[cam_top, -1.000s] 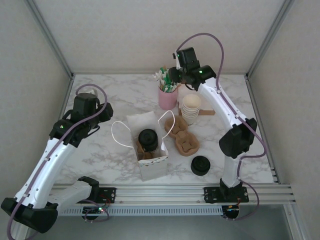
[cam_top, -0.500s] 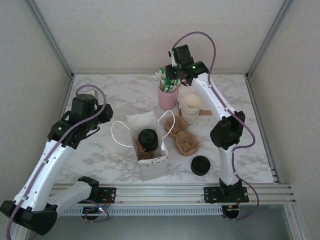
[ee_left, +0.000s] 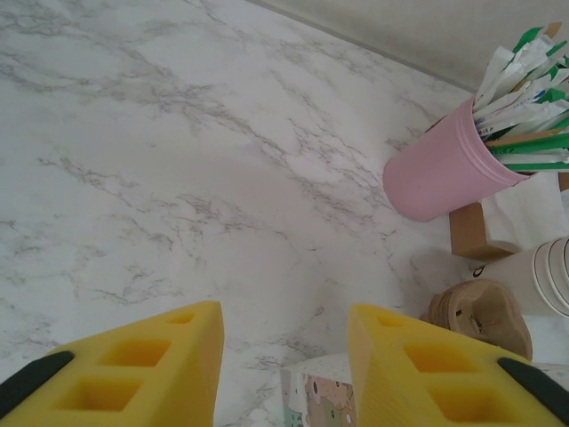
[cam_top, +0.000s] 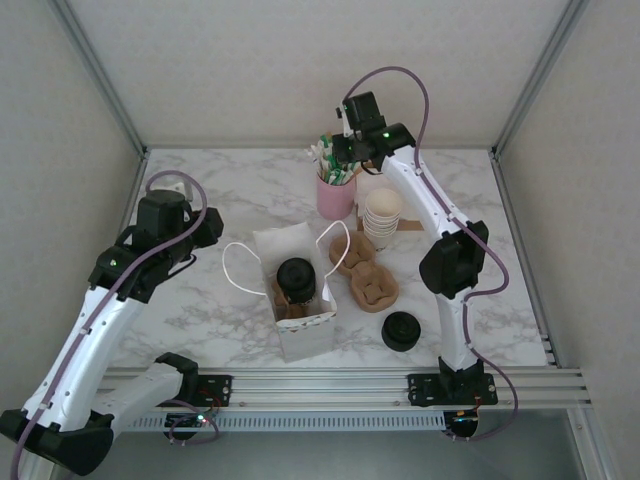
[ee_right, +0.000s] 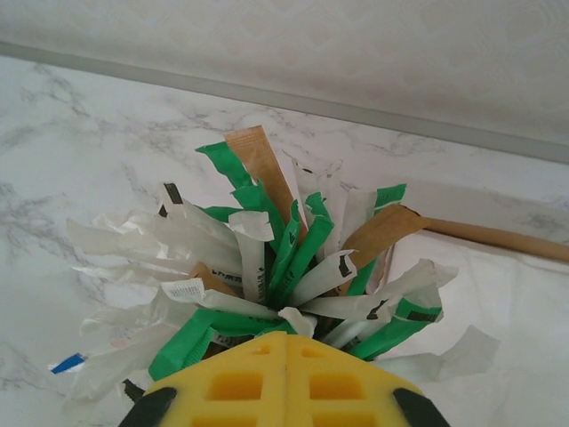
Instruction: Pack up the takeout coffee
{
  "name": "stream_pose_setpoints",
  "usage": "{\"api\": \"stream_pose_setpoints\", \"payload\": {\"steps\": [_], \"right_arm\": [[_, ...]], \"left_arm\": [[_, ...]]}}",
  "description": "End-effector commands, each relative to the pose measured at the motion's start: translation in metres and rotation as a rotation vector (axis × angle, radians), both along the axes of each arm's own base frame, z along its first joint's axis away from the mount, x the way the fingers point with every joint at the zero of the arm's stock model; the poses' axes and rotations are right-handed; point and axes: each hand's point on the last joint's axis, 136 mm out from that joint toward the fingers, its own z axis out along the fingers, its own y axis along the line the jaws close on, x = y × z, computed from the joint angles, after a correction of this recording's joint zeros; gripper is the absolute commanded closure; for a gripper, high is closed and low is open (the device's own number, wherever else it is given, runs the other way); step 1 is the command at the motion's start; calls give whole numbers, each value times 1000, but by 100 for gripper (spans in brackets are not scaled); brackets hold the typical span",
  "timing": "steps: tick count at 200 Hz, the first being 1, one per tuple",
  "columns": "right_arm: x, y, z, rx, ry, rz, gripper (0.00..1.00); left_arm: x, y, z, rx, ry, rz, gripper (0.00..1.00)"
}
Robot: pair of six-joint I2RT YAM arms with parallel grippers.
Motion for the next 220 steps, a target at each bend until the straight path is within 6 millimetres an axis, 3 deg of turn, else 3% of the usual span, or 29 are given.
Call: {"api": "stream_pose_setpoints", "payload": {"steps": [1,22,45,94,145,176,220], "right_arm": [[1,-2,12,9,-17,-1,100],[-4,-2,29,32,-37,8,100],[-18,-2,60,65,-82,24,100],[-61,-4,127,126,-179,70,100],[-125,-10,211,223,-337,132,100],[-174,-15,257,332,-402,203,100],[-239,-21,297,461,-452,307,100]], "left_arm": [[-5,6,13,6,-20,11,59],[-6,7,15,4,-27,14,59],[-7,8,16,5,-28,15,59],[-10,11,20,3,-46,27,59],[-7,13,21,18,-53,40,59],[-4,13,21,15,-57,47,59],[0,10,22,6,-59,43,60]]}}
